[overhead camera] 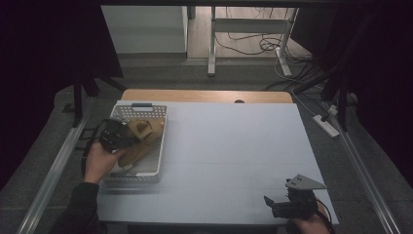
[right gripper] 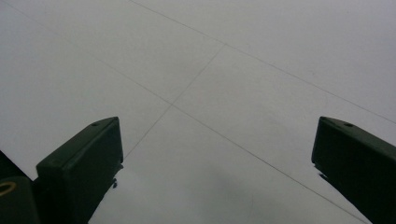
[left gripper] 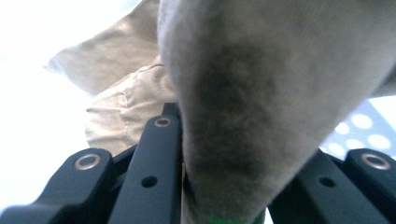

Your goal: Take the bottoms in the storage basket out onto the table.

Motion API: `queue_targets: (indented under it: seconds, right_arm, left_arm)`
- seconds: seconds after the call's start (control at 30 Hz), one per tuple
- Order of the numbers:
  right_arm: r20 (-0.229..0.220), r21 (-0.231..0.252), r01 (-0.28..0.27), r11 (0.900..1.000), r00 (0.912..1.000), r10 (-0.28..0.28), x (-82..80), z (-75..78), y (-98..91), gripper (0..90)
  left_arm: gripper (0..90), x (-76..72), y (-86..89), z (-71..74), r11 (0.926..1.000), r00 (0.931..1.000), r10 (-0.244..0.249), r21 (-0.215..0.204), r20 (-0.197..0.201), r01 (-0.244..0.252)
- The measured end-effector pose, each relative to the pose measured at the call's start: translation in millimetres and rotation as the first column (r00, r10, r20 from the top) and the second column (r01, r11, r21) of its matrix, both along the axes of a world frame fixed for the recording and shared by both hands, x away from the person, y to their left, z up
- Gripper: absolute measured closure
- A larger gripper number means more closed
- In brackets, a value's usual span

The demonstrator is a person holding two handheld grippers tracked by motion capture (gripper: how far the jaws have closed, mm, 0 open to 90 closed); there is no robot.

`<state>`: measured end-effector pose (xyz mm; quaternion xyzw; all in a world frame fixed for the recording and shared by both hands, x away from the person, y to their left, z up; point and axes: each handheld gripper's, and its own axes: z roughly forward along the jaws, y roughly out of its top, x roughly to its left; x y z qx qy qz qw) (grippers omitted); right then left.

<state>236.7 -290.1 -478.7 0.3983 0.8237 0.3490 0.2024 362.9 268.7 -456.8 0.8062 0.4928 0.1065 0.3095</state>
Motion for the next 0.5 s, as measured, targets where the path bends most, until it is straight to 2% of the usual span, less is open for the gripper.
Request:
queue_targets:
  seconds: [0.2,0.5]
  right_arm:
    - [0.001,0.002,0.002,1.0000,1.0000,-0.002,-0.1,0.2,-0.3,2.2]
    - [-0.001,0.007,0.004,1.0000,1.0000,-0.004,0.1,0.1,-0.5,2.2]
  left_arm:
    - [76.2,-7.6,4.0,11.6,0.9998,0.9989,0.018,-0.012,0.043,-0.017]
    - [76.2,-13.0,2.5,28.3,0.9999,0.9970,0.008,-0.014,0.077,-0.007]
